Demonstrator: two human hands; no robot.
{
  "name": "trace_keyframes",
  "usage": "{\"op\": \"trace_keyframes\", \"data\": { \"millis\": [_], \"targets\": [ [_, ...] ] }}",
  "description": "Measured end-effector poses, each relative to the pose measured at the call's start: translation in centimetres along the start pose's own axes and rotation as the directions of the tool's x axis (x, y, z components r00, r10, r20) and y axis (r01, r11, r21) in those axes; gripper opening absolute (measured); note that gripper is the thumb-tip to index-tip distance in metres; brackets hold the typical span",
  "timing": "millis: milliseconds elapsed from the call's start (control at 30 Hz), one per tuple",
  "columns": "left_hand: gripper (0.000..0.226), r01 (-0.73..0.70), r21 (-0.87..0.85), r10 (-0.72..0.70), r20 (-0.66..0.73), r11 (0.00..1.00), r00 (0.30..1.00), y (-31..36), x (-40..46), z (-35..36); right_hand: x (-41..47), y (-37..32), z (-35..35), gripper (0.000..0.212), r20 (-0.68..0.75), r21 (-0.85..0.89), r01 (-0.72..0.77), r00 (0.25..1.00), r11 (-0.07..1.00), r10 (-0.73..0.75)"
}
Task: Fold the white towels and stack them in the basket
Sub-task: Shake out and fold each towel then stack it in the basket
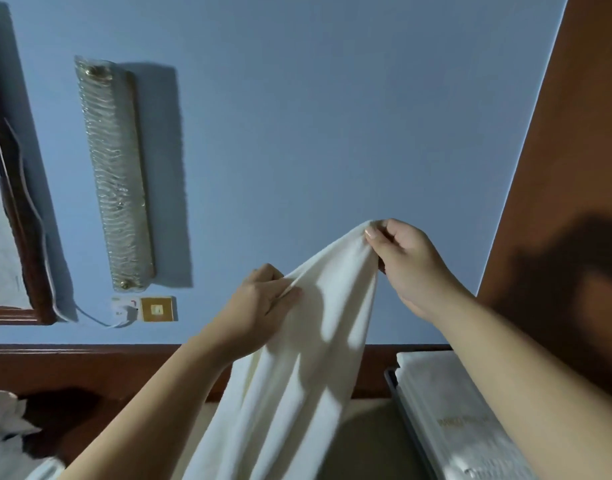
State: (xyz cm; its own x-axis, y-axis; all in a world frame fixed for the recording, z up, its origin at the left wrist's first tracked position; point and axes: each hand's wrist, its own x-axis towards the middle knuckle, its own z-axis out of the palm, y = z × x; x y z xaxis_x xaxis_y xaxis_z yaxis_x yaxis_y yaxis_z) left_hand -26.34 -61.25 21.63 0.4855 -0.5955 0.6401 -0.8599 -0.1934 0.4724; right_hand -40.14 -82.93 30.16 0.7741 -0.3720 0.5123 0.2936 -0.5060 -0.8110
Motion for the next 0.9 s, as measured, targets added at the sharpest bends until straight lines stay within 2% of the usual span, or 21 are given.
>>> {"op": "trace_keyframes", "data": {
  "millis": [100,233,333,400,500,600,700,767,833,900],
  "targets": [
    [0.037,0.089,-0.030,-0.085,0.115,0.996,0.990,-3.1,-3.5,1.9,-1.3,1.5,0.9,0.016,0.128,-0.162,0.004,0.992,0.987,0.017],
    [0.054,0.277,-0.013,-0.271,0.161,0.961,0.949,-6.6,-8.4,4.4,-2.1,1.4,2.0,0.023,0.170,-0.182,0.087,0.984,0.979,-0.055],
    [0.039,0.451,-0.013,-0.444,0.148,0.892,0.884,-8.3,-11.2,6.1,-1.8,1.7,2.4,0.033,0.308,-0.327,0.151,0.950,0.933,-0.046],
    [0.025,0.488,-0.068,-0.477,0.134,0.870,0.869,-9.0,-12.5,6.6,-1.7,2.4,2.7,0.036,0.438,-0.524,0.202,0.897,0.827,0.058],
    [0.023,0.409,-0.023,-0.407,0.062,0.912,0.911,-9.8,-12.9,6.0,-2.0,4.2,2.4,0.034,0.529,-0.772,0.323,0.804,0.547,0.272],
    [0.020,0.213,0.089,-0.219,0.059,0.973,0.974,-10.3,-12.5,4.6,-2.8,5.8,1.5,0.026,0.511,-0.847,0.374,0.769,0.378,0.384],
    [0.025,0.027,0.213,-0.046,0.087,0.977,0.995,-10.1,-12.0,3.5,-3.5,7.6,1.0,0.022,0.444,-0.888,0.331,0.795,0.318,0.412],
    [0.031,-0.045,0.262,0.020,0.098,0.964,0.995,-9.8,-11.6,3.3,-4.0,9.3,1.2,0.029,0.417,-0.905,0.320,0.793,0.280,0.443],
    [0.032,-0.095,0.281,0.066,0.110,0.955,0.992,-9.4,-11.3,3.5,-4.4,10.5,1.3,0.026,0.402,-0.912,0.296,0.784,0.285,0.473],
    [0.033,-0.120,0.283,0.092,0.108,0.952,0.990,-9.3,-11.5,3.7,-4.7,10.6,1.5,0.013,0.382,-0.913,0.247,0.796,0.324,0.470]
  ]
}}
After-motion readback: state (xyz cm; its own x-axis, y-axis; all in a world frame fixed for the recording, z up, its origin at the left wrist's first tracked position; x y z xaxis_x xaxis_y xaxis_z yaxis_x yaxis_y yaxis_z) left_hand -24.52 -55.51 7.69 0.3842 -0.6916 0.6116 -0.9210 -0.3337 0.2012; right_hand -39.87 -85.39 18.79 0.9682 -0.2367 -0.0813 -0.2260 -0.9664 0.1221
